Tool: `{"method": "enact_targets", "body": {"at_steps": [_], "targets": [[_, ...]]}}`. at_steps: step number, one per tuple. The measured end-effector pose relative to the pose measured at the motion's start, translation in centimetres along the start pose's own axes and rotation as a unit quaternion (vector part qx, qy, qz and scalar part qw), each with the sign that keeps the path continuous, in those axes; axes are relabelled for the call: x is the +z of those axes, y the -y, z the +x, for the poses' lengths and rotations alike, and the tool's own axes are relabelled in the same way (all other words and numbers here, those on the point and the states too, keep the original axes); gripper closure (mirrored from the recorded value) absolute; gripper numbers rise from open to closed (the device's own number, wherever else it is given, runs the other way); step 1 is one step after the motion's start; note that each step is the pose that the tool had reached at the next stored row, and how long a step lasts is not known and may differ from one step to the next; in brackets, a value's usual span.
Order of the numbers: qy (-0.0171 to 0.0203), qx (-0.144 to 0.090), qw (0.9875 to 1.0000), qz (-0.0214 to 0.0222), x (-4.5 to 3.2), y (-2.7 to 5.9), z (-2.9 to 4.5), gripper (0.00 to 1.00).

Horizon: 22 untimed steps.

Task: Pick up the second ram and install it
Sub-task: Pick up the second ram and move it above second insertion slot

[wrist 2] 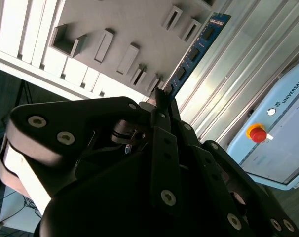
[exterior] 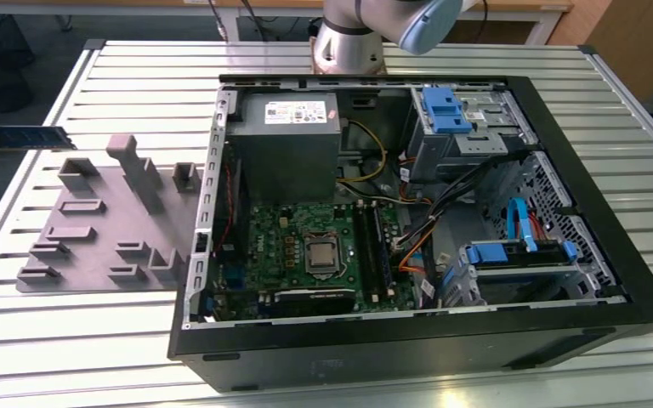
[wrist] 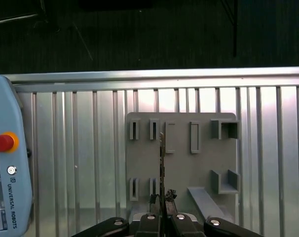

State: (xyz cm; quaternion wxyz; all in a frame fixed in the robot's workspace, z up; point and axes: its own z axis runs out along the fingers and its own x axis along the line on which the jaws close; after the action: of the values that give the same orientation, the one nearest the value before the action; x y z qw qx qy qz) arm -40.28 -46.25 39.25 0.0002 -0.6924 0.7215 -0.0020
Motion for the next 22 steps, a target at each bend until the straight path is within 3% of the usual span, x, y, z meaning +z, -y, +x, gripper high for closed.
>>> {"method": "enact_targets", "body": {"at_steps": [22], "targets": [[0.0, 0.0, 1.0, 0.0, 0.01, 0.86, -0.03, 0.86]]}}
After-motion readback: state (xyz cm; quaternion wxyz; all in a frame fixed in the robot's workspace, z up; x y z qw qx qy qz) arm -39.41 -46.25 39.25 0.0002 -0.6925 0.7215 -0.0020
